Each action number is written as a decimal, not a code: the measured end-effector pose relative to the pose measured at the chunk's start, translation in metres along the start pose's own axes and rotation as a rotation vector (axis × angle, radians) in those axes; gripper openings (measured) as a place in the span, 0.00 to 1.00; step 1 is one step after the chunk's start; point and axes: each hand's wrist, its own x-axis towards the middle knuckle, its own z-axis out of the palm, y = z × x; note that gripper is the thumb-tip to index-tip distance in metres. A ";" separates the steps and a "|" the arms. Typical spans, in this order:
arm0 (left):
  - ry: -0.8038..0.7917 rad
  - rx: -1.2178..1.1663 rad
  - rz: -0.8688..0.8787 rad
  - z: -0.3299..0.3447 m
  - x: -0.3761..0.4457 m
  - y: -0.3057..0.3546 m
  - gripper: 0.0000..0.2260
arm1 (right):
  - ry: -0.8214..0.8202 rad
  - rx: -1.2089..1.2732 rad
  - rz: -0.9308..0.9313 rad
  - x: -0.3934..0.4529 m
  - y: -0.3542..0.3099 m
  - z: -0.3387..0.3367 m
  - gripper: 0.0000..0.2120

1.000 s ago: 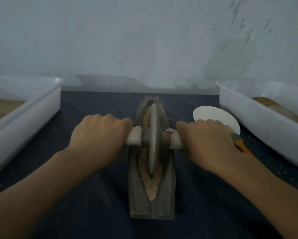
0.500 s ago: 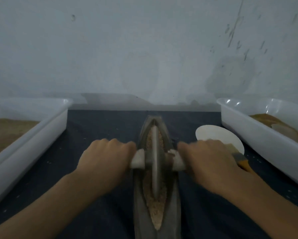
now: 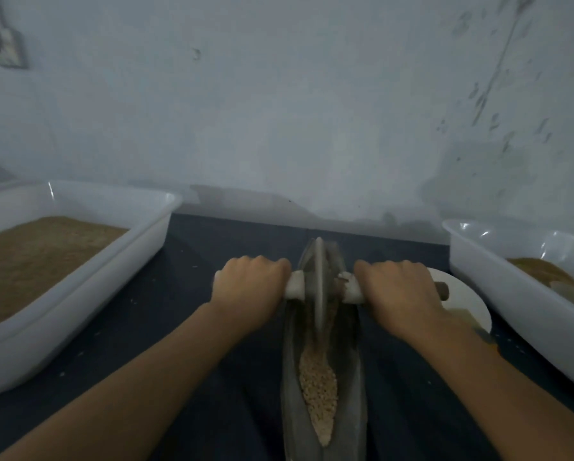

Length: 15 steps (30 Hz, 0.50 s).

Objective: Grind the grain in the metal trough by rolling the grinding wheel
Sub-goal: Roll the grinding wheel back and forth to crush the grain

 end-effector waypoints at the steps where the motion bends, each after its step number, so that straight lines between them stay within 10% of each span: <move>1: -0.025 -0.020 0.024 -0.004 -0.007 0.000 0.11 | -0.014 0.023 -0.024 -0.009 -0.001 -0.004 0.10; 15: -0.025 0.024 0.036 -0.013 0.002 0.004 0.13 | -0.008 0.134 0.047 -0.002 0.005 0.019 0.10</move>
